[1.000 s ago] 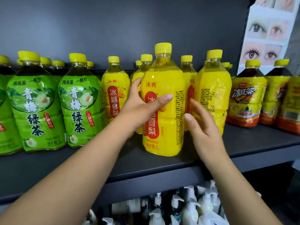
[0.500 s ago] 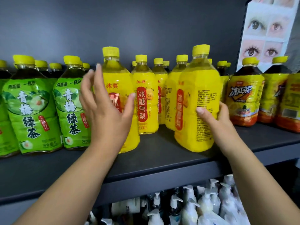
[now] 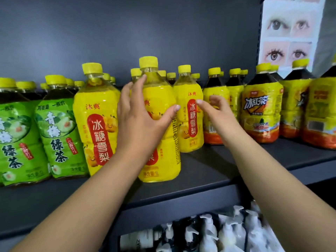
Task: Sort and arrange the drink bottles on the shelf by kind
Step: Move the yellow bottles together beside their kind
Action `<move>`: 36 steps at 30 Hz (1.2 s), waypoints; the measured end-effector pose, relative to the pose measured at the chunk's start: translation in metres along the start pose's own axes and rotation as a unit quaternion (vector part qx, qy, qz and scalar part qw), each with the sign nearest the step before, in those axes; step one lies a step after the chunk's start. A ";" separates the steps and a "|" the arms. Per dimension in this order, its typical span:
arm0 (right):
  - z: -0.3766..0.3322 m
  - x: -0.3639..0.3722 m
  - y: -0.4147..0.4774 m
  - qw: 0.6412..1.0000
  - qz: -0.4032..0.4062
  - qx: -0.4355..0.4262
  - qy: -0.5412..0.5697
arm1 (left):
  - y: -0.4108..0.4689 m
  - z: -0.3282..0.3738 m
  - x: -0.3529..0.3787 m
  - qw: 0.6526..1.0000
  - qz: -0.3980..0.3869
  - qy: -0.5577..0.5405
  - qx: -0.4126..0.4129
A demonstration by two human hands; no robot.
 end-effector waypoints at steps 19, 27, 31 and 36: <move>-0.043 0.003 0.060 0.957 -0.099 -0.084 -0.260 | -0.012 0.024 0.024 0.924 0.119 0.363 -0.003; -0.038 -0.062 0.044 0.990 -0.066 -0.111 -0.061 | -0.041 0.054 0.085 0.990 -0.077 0.098 0.063; -0.031 -0.109 0.039 0.988 0.003 -0.129 -0.084 | -0.005 0.021 0.122 0.984 -0.094 0.091 -0.117; -0.020 -0.131 0.036 0.976 0.071 -0.149 -0.141 | 0.025 -0.030 0.140 0.957 -0.020 0.064 -0.281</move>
Point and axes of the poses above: each hand's wrist, its own y-axis towards the middle knuckle, its own x-axis out of the palm, z = x × y, the point moved 9 cm from there along y, towards the middle knuckle, and after that the axes turned 6 degrees about -z, right-handed, at the moved point
